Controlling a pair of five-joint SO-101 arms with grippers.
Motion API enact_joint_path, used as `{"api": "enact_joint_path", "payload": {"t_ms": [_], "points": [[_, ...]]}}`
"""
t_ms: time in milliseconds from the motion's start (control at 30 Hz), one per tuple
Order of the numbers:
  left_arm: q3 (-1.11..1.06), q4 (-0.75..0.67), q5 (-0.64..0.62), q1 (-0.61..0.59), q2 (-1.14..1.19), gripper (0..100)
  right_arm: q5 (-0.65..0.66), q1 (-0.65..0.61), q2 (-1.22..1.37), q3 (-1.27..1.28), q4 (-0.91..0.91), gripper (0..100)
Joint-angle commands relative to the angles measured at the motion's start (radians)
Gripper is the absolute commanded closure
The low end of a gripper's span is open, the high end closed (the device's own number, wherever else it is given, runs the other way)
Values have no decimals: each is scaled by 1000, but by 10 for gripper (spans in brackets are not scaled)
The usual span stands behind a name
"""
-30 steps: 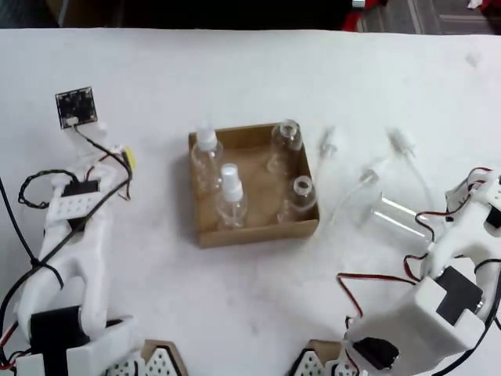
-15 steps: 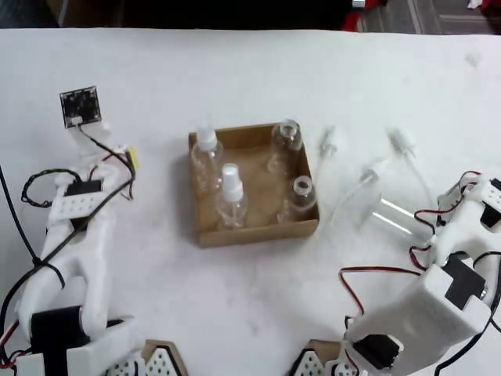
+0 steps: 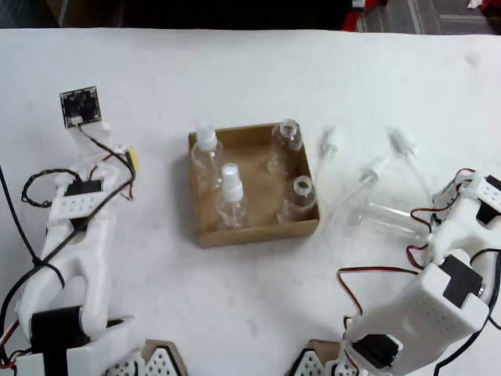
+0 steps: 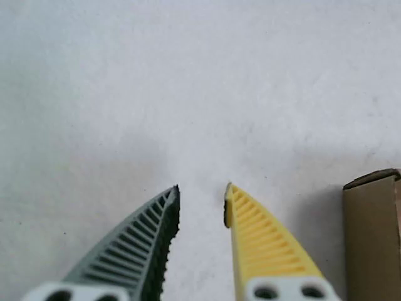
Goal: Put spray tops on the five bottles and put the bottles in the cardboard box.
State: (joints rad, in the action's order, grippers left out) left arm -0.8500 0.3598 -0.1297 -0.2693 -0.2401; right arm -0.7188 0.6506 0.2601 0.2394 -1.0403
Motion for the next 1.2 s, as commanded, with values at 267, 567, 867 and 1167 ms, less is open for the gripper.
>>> {"api": "enact_joint_path", "payload": {"t_ms": [267,567,867,1167], "points": [[51,-14,11,15,-2,885,5,8,-19,-181,-42,982],[51,-14,11,15,-2,885,204,10,-19,-493,-286,982],[51,-14,11,16,-2,885,459,8,-19,-888,-473,982],[51,-14,12,16,-1,885,534,-99,-19,-1375,-661,982]]}}
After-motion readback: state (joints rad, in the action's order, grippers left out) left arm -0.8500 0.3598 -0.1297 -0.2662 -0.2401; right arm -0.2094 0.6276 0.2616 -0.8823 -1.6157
